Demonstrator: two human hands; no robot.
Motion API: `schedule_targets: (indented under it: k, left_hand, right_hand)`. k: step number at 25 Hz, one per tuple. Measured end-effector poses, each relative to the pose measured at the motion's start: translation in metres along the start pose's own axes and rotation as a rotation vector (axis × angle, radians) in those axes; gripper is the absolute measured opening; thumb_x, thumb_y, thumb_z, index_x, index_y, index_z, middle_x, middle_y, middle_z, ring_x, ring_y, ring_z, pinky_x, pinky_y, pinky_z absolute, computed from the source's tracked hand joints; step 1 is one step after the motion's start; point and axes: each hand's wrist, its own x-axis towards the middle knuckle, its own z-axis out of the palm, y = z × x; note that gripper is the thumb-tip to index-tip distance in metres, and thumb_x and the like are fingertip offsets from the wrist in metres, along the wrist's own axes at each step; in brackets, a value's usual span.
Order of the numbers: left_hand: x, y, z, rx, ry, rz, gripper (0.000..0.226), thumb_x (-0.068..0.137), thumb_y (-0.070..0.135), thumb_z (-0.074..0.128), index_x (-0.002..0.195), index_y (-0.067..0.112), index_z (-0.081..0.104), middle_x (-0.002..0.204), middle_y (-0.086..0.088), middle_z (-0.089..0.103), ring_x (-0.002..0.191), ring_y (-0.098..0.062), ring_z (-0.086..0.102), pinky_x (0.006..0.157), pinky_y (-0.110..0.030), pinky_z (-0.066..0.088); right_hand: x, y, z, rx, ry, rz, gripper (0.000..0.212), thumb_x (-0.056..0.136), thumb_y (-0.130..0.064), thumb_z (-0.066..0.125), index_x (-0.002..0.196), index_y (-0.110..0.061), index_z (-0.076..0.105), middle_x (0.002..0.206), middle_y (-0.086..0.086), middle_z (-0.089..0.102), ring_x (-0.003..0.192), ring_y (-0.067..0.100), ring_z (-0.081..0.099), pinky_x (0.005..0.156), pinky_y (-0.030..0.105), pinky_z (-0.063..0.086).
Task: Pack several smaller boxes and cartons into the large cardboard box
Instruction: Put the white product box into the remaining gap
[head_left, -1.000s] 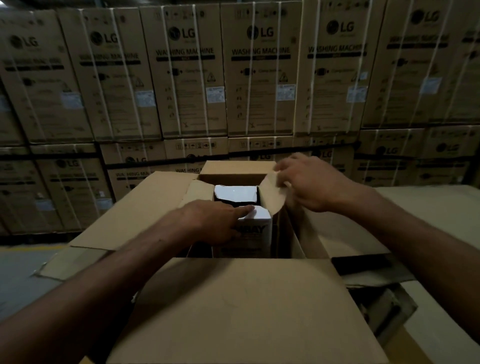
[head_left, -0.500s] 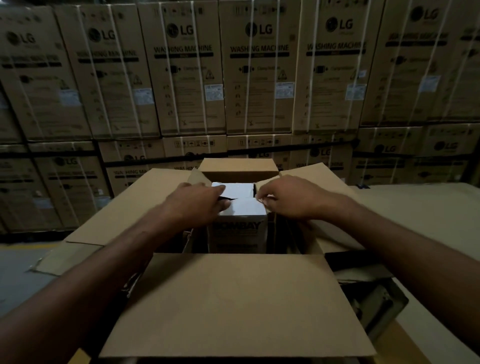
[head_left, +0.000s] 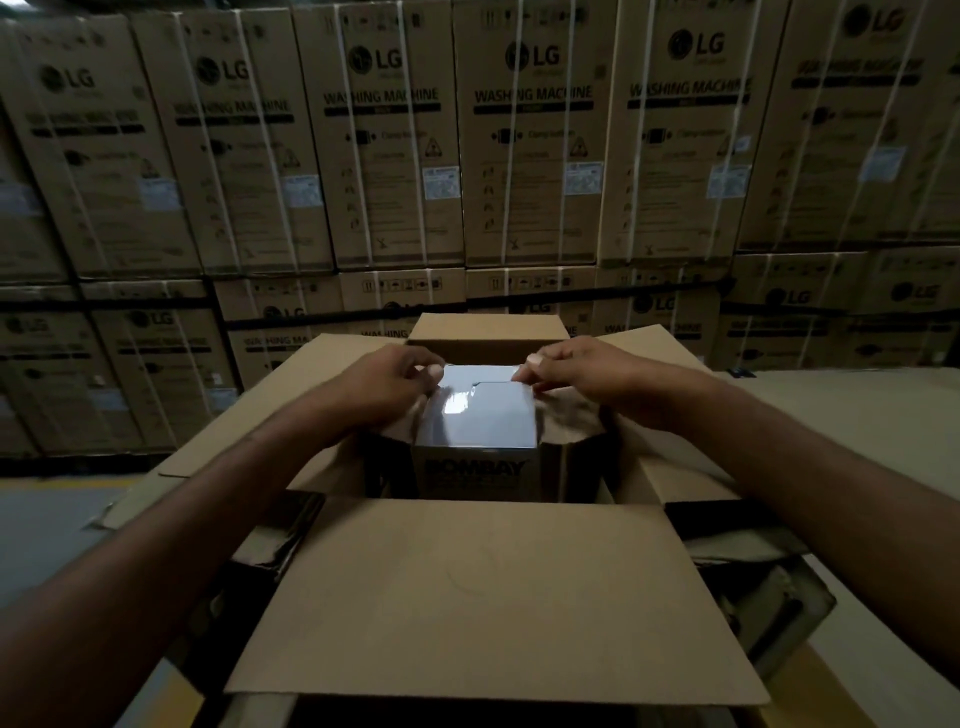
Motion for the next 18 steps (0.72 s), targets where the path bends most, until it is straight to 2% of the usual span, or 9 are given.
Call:
schedule_targets:
  k: [3,5,7,9,11,12,14,16,18]
  left_hand:
    - [-0.004,0.004,-0.001,-0.063,-0.041,0.025,0.031,0.107,0.028,0.050,0.131,0.017,0.066,0.123,-0.004,0.068,0.109,-0.019,0.064,0.090,-0.036,0.055]
    - [-0.006,0.007,-0.002,-0.075,-0.063,0.017,0.029,0.107,0.028,0.048,0.125,0.017,0.069,0.110,-0.004,0.071,0.100,-0.016,0.066,0.082,-0.032,0.055]
    - [-0.010,0.011,-0.009,-0.098,-0.088,-0.008,0.030,0.107,0.034,0.047,0.113,0.019,0.072,0.099,-0.004,0.072,0.091,-0.013,0.068,0.077,-0.032,0.052]
    - [-0.014,0.010,-0.020,-0.083,-0.192,0.004,0.032,0.100,0.044,0.053,0.107,0.021,0.073,0.088,0.004,0.076,0.082,-0.001,0.068,0.074,-0.030,0.047]
    - [-0.017,0.008,-0.026,0.013,-0.369,0.028,0.040,0.084,0.052,0.066,0.117,0.029,0.070,0.104,0.015,0.073,0.090,0.007,0.061,0.080,-0.025,0.043]
    - [-0.017,0.006,-0.024,0.085,-0.438,0.044,0.047,0.080,0.050,0.072,0.124,0.033,0.067,0.116,0.018,0.067,0.097,0.009,0.055,0.087,-0.025,0.042]
    - [-0.013,-0.001,-0.013,0.294,-0.450,0.111,0.051,0.083,0.041,0.079,0.131,0.035,0.062,0.125,0.020,0.060,0.107,0.007,0.047,0.101,-0.031,0.041]
    - [-0.008,-0.007,0.000,0.543,-0.352,0.219,0.050,0.085,0.042,0.078,0.131,0.034,0.062,0.119,0.020,0.057,0.113,-0.002,0.041,0.101,-0.032,0.041]
    - [-0.005,-0.009,0.006,0.629,-0.293,0.300,0.044,0.087,0.046,0.075,0.128,0.034,0.065,0.115,0.018,0.059,0.114,-0.005,0.040,0.096,-0.032,0.044]
  right_hand:
    - [-0.011,-0.001,0.000,0.034,-0.097,0.023,0.036,0.106,-0.045,0.049,0.107,-0.022,0.076,0.111,0.003,0.074,0.087,0.019,0.069,0.064,0.030,0.052]
    - [-0.012,0.002,-0.004,0.119,-0.116,0.054,0.047,0.104,-0.055,0.046,0.103,-0.019,0.078,0.114,-0.003,0.074,0.105,0.020,0.068,0.075,0.031,0.051]
    - [-0.011,0.004,-0.010,0.137,-0.128,0.045,0.057,0.104,-0.055,0.042,0.090,-0.014,0.080,0.120,-0.012,0.074,0.128,0.011,0.054,0.091,0.030,0.038]
    - [-0.012,0.005,-0.012,0.020,-0.199,-0.005,0.043,0.101,-0.047,0.055,0.086,-0.017,0.082,0.123,-0.016,0.073,0.131,0.002,0.049,0.105,0.031,0.031]
    - [-0.016,0.005,-0.008,-0.152,-0.269,-0.037,0.011,0.090,-0.034,0.076,0.092,-0.025,0.082,0.123,-0.016,0.072,0.118,-0.013,0.053,0.104,0.020,0.034]
    - [-0.016,0.006,-0.004,-0.242,-0.282,-0.059,0.011,0.084,-0.028,0.083,0.095,-0.028,0.081,0.123,-0.015,0.071,0.110,-0.022,0.053,0.096,0.011,0.033]
    - [-0.014,0.009,0.004,-0.336,-0.227,-0.105,0.022,0.078,-0.019,0.089,0.096,-0.026,0.077,0.120,-0.010,0.072,0.102,-0.029,0.052,0.083,0.004,0.033]
    - [-0.010,0.011,0.009,-0.371,-0.140,-0.120,0.025,0.075,-0.017,0.091,0.093,-0.022,0.074,0.116,-0.007,0.073,0.108,-0.017,0.056,0.094,0.014,0.041]
    - [-0.009,0.011,0.009,-0.517,-0.093,-0.090,0.027,0.077,-0.028,0.089,0.096,-0.028,0.070,0.117,-0.012,0.070,0.115,-0.004,0.055,0.112,0.038,0.037]
